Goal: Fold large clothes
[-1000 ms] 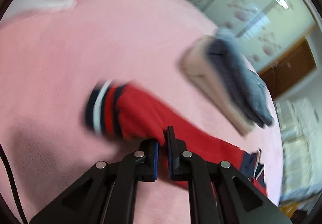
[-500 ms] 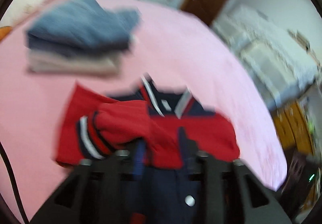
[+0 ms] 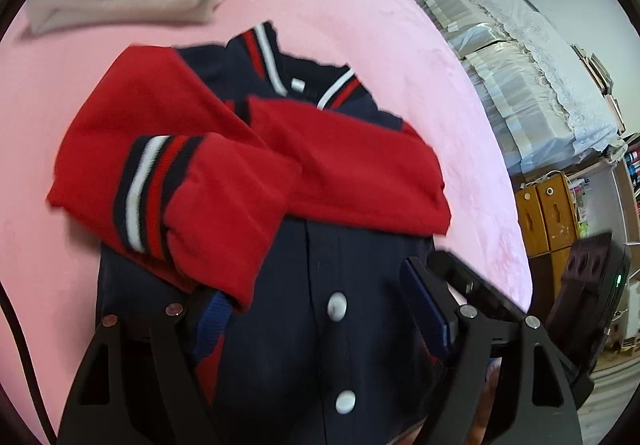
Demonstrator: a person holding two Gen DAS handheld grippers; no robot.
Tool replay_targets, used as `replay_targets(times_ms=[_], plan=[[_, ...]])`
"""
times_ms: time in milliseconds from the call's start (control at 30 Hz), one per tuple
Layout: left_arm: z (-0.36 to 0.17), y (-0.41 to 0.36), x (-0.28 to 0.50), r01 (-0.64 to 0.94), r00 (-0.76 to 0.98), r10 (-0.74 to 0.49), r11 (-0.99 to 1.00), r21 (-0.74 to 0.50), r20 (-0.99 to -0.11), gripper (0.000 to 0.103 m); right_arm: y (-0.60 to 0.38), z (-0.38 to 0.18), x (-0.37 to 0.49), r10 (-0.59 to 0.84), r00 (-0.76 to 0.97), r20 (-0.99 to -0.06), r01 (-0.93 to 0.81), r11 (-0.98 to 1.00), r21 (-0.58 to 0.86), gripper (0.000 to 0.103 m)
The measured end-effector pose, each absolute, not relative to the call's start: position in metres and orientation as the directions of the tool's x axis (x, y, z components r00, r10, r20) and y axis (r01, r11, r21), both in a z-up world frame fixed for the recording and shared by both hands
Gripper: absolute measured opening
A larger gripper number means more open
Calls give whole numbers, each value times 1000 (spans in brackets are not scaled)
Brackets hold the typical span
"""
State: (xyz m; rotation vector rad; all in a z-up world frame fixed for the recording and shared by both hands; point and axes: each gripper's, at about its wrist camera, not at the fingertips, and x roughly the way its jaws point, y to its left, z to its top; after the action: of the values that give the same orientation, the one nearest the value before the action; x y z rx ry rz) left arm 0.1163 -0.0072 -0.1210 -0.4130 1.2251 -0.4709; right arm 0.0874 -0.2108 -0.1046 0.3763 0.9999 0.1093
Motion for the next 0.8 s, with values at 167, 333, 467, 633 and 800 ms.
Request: replay_targets(times_ms=[167,333,467,633,800], plan=[[-121,8,98,111,261,-586,808,-579,-767,79,-192,-97,92,282,539,-794,14,939,343,33],[-135,23,87,73,259,-638,761,-644,-725,79,-163,-89,101,357,504,-787,-113,930,350,33],[-137,36,76,52,284,-630,763,-645,-723,79,-131,-81,111,399,471,-786,-226,917,330,33],[-124,63,67,30,346,-557,811,-585,-755,79,-86,-75,116,440,440,-783,-348,887,303,33],[-115,105,50,-29,398,-480,845,-534,-782,79,-53,-83,117,470,407,-783,-421,858,296,33]])
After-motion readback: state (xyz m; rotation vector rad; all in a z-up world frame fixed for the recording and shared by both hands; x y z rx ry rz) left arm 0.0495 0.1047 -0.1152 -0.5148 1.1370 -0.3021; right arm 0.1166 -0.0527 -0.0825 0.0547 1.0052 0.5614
